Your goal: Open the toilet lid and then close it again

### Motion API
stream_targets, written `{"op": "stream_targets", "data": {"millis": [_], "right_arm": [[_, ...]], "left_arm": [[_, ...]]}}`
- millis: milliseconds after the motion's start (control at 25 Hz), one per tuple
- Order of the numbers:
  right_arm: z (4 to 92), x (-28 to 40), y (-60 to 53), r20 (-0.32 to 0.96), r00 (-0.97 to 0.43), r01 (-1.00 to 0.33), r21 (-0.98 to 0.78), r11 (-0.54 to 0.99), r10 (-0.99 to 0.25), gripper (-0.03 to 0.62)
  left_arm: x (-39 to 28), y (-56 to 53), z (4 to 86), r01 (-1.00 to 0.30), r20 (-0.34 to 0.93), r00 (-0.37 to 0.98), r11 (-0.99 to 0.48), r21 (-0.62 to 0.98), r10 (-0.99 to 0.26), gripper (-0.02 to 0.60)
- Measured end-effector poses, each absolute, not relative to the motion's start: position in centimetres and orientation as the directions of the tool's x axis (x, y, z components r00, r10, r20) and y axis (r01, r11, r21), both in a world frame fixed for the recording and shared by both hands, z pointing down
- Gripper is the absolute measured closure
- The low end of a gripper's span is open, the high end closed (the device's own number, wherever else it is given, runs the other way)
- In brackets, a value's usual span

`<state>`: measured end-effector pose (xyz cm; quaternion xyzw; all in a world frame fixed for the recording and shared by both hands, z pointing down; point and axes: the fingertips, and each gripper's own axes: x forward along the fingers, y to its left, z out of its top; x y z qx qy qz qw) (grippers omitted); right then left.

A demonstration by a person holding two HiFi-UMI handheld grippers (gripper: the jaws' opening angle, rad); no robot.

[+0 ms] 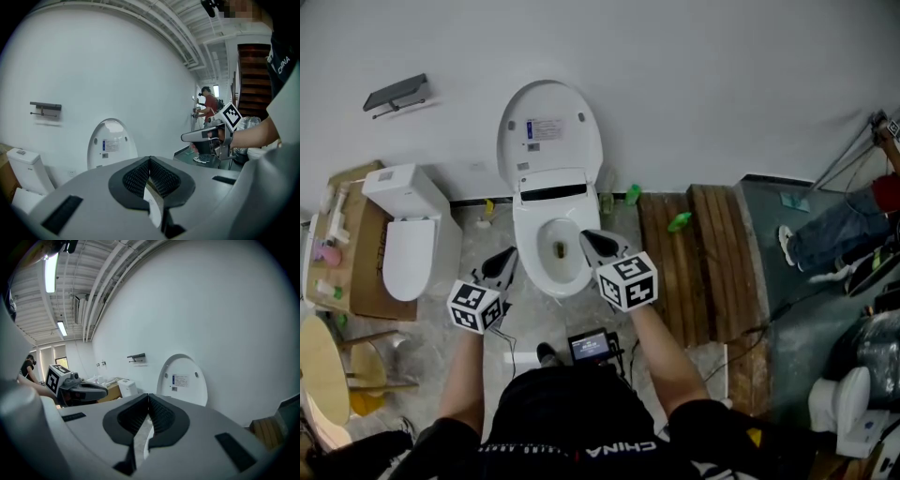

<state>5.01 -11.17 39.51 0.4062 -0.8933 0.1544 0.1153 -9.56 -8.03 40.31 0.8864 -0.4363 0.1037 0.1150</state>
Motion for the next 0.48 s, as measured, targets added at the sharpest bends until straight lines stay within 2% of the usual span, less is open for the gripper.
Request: {"op": "stream_targets", "data": {"millis": [480], "right_arm": [[39.69, 5.96, -11.60, 0.339, -0.639, -0.764, -0.176, 0.621, -0.691, 0.580]], "left_arm": [[-8.95, -8.36, 40.72, -0.804, 0.303, 0.589, -0.579, 0.132, -0.749, 0.572]]}}
